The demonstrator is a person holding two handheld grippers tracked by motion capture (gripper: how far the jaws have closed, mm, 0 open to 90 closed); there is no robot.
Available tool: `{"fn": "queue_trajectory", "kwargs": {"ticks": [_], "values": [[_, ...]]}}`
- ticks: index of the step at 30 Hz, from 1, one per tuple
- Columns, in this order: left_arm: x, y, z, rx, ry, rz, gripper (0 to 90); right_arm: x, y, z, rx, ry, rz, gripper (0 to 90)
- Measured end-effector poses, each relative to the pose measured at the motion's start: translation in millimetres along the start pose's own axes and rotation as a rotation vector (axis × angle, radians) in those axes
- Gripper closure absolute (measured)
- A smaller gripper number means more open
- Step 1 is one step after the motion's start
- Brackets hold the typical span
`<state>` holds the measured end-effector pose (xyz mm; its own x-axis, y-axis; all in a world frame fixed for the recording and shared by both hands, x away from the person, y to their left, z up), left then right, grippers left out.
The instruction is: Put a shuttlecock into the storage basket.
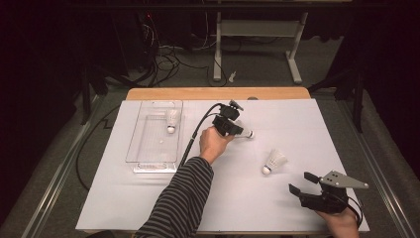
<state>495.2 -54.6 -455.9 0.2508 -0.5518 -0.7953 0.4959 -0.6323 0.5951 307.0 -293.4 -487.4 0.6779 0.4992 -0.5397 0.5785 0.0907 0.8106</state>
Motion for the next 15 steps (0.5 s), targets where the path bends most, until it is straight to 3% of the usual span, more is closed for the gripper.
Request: {"fn": "queue_trajectory", "kwargs": {"ticks": [15], "values": [[-6.7,-2.4,2.4,0.004,-0.005,0.027,89.7,0.1,0.0,0.2,0.000,-0.001,0.000,26.7]]}}
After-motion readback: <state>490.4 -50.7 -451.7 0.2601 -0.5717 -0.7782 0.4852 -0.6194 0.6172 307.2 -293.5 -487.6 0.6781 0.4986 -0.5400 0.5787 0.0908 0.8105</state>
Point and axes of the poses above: each handheld gripper's, and its own axes: x roughly forward along the jaws, y roughly out of its top, z roughly to its right, the point moved 6 cm from there along x, roughly forward along the jaws, and after that the axes turned 12 degrees about x, right-handed, at the moved point
